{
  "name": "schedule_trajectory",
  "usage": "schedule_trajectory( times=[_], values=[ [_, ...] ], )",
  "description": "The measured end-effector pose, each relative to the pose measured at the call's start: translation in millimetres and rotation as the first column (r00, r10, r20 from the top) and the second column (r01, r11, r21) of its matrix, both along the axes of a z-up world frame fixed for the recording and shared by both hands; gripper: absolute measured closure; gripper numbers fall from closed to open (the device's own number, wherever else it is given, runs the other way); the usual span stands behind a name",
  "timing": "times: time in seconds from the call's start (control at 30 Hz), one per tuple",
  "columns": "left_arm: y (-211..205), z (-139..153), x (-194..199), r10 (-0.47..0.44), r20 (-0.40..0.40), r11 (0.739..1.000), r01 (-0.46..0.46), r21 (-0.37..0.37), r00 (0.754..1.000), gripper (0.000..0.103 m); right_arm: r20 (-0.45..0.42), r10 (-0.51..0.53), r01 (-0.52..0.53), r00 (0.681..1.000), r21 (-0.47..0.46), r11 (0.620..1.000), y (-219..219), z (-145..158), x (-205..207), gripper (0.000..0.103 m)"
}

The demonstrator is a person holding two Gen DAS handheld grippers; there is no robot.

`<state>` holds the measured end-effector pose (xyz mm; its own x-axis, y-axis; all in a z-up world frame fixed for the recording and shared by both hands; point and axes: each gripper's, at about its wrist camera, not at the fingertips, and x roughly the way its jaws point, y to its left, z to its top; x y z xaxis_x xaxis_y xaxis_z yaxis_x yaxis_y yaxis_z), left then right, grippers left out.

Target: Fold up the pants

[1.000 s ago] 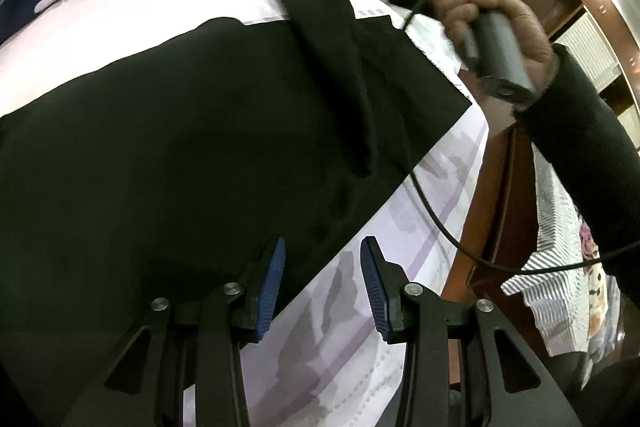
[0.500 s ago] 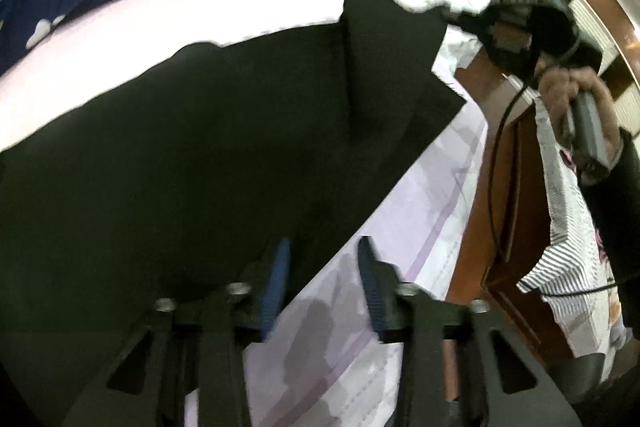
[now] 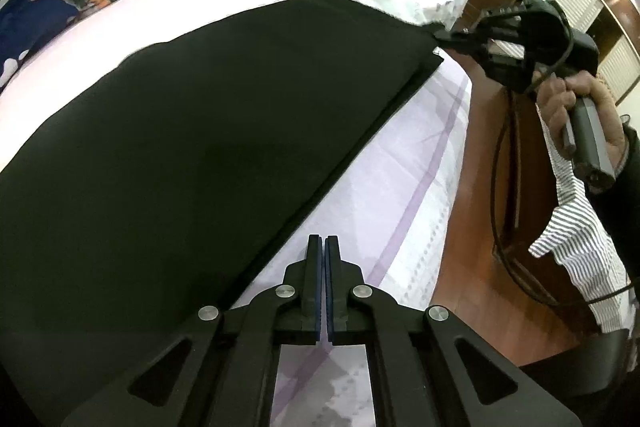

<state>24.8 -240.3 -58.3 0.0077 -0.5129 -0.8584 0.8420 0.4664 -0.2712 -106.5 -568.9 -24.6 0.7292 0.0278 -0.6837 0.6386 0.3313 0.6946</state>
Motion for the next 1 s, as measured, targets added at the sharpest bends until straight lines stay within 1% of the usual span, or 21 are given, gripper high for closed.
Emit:
schedule_trajectory(
  times=[0.13, 0.17, 0.27, 0.33, 0.4, 0.43, 0.47, 0.57, 0.63, 0.67, 0.73, 0.77, 0.8, 0.83, 0.87, 0.9, 0.93, 0.97, 1.0],
  values=[
    [11, 12, 9, 0.024, -0.043, 0.996, -0.027, -0.087, 0.999, 0.102, -0.04, -0.004, 0.003, 0.999, -0.014, 1.0, 1, -11, -4, 0.1],
    [12, 13, 12, 0.034, -0.054, 0.995, -0.039, -0.092, 0.998, 0.102, -0.046, -0.007, 0.006, 0.999, -0.009, 1.0, 0, -14, -4, 0.1],
    [17, 9, 25, 0.074, -0.074, 0.994, -0.08, -0.077, 0.995, 0.102, -0.073, -0.006, 0.003, 0.997, -0.041, 0.999, -2, -17, -2, 0.1],
    [21, 4, 30, 0.093, -0.112, 0.992, -0.102, -0.076, 0.989, 0.102, -0.077, -0.005, 0.001, 0.997, -0.054, 0.999, -3, -17, -2, 0.1],
    [22, -2, 31, 0.097, -0.145, 0.992, -0.107, -0.064, 0.985, 0.102, -0.088, -0.002, -0.003, 0.996, -0.055, 0.998, -3, -20, -2, 0.1],
    [21, -6, 30, 0.093, -0.154, 0.994, -0.102, -0.049, 0.984, 0.102, -0.089, -0.006, 0.002, 0.996, -0.05, 0.999, -4, -21, -2, 0.1],
    [21, -7, 28, 0.089, -0.154, 0.994, -0.098, -0.054, 0.984, 0.101, -0.086, -0.009, 0.005, 0.996, -0.045, 0.999, -3, -22, -3, 0.1],
    [20, -6, 28, 0.093, -0.163, 0.993, -0.103, -0.055, 0.982, 0.101, -0.1, 0.003, -0.007, 0.995, -0.048, 0.999, -2, -20, -1, 0.098],
    [21, -5, 29, 0.106, -0.184, 0.991, -0.119, -0.058, 0.977, 0.1, -0.127, 0.012, -0.02, 0.992, -0.061, 0.998, -1, -14, 0, 0.088],
    [23, -3, 30, 0.111, -0.188, 0.99, -0.125, -0.066, 0.976, 0.1, -0.138, 0.007, -0.017, 0.99, -0.072, 0.997, 0, -11, 0, 0.085],
    [29, 9, 33, 0.124, -0.168, 0.985, -0.141, -0.099, 0.978, 0.098, -0.155, -0.01, -0.006, 0.988, -0.107, 0.994, 3, 0, -3, 0.075],
    [33, 16, 36, 0.134, -0.158, 0.982, -0.153, -0.114, 0.978, 0.093, -0.166, -0.023, 0.001, 0.986, -0.126, 0.992, 5, 6, -4, 0.073],
    [39, 23, 40, 0.151, -0.146, 0.977, -0.17, -0.13, 0.978, 0.089, -0.176, -0.042, 0.013, 0.984, -0.165, 0.986, 8, 16, -4, 0.07],
    [48, 32, 45, 0.179, -0.126, 0.969, -0.197, -0.148, 0.976, 0.079, -0.174, -0.045, 0.012, 0.984, -0.189, 0.982, 9, 22, -3, 0.07],
    [58, 41, 51, 0.213, -0.101, 0.96, -0.228, -0.165, 0.972, 0.073, -0.17, -0.037, -0.002, 0.985, -0.225, 0.974, 13, 31, 0, 0.07],
    [70, 48, 57, 0.248, -0.076, 0.949, -0.258, -0.179, 0.966, 0.071, -0.167, 0.001, -0.047, 0.986, -0.271, 0.962, 21, 43, 10, 0.07],
    [83, 56, 65, 0.284, -0.05, 0.939, -0.289, -0.188, 0.957, 0.071, -0.166, 0.032, -0.081, 0.986, -0.292, 0.953, 27, 49, 18, 0.07],
    [96, 61, 72, 0.318, -0.03, 0.929, -0.318, -0.189, 0.947, 0.07, -0.164, 0.086, -0.135, 0.983, -0.316, 0.939, 35, 57, 31, 0.07],
    [109, 65, 79, 0.361, -0.01, 0.916, -0.357, -0.185, 0.932, 0.07, -0.161, 0.171, -0.217, 0.972, -0.336, 0.916, 50, 65, 51, 0.07]
  ],
)
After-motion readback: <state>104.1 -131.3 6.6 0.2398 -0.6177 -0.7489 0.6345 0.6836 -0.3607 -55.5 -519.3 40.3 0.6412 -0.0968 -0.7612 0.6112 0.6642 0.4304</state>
